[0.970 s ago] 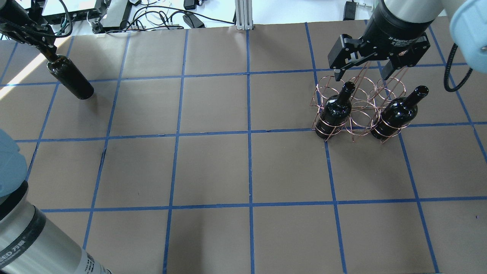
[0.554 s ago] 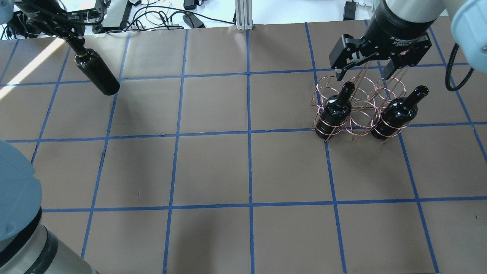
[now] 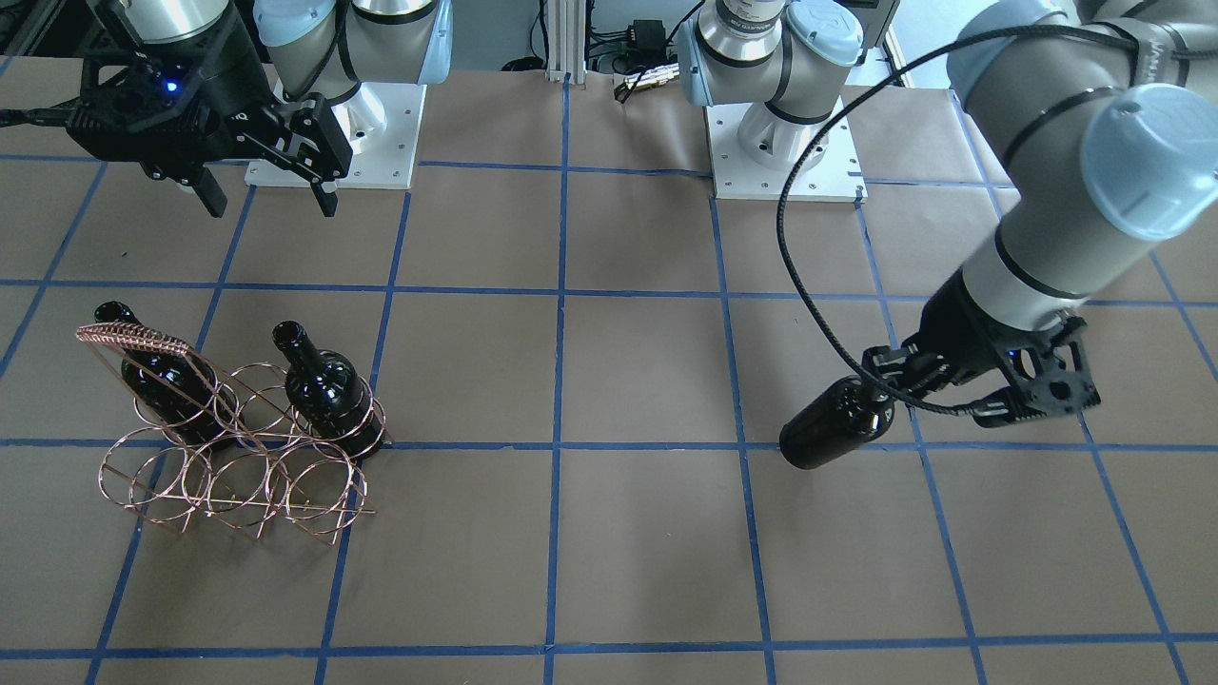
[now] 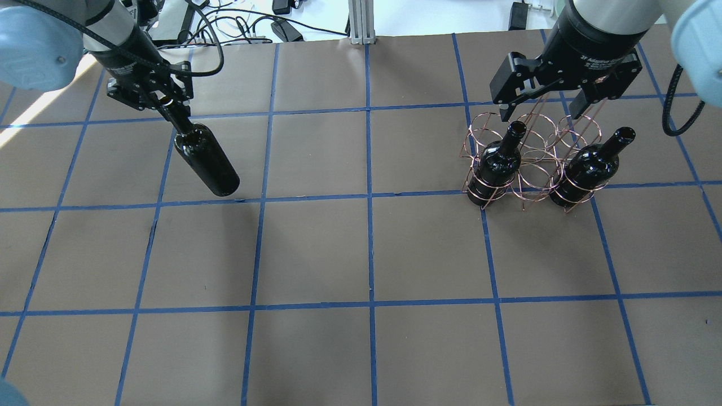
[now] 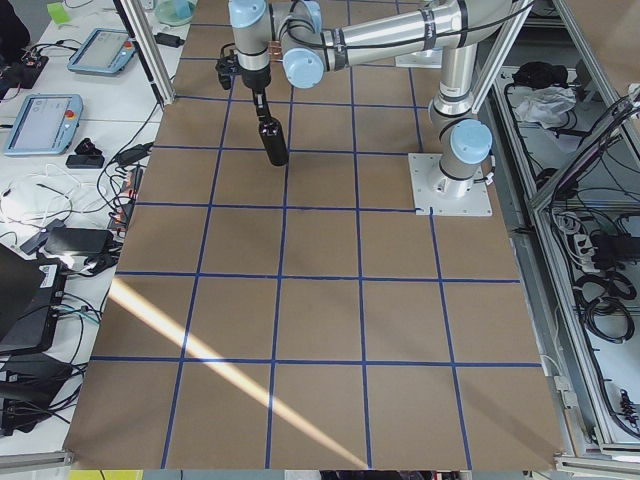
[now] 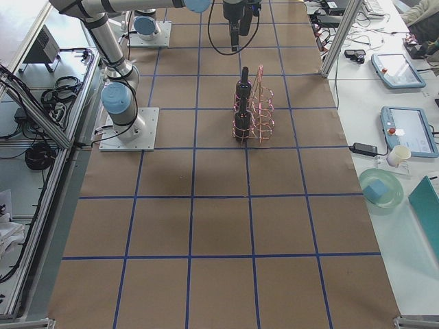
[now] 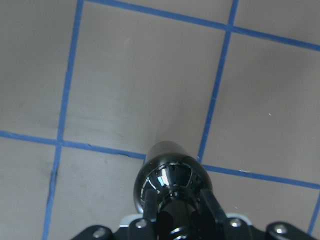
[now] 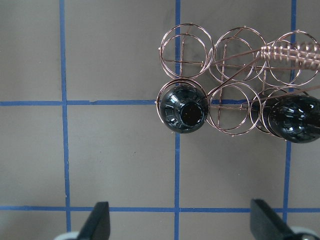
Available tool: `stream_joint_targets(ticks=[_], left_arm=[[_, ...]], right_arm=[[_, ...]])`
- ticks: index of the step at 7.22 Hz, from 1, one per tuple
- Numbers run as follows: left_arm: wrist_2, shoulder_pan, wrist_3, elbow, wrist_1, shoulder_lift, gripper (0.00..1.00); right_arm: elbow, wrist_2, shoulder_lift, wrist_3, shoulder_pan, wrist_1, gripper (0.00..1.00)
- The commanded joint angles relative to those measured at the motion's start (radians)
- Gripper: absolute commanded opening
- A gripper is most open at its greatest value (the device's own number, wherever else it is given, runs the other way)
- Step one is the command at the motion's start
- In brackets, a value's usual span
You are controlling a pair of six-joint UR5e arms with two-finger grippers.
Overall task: Place wine into wine basket
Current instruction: 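Lower the bottle upright onto the table and open the left gripper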
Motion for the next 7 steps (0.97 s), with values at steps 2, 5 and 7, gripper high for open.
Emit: stream_joint_targets(ticks=[2,5,7], left_arm=[[0.011,-0.240,-0.233,-0.056,0.031,0.067,0.00],[0.011,-0.256,-0.247,-0.141,0.187,0.050,0.00],[0.015,-0.303,-0.244,-0.142,0.203,0.050,0.00]], right_arm=[[0.001,0.006,-0.003,-0.001,-0.001,-0.003,1.00],[0.001,-0.003,-0.005,0.002,-0.001,-0.001,1.00],[0.001,0.011,0.000,-0.002,0.001,-0.012,1.00]])
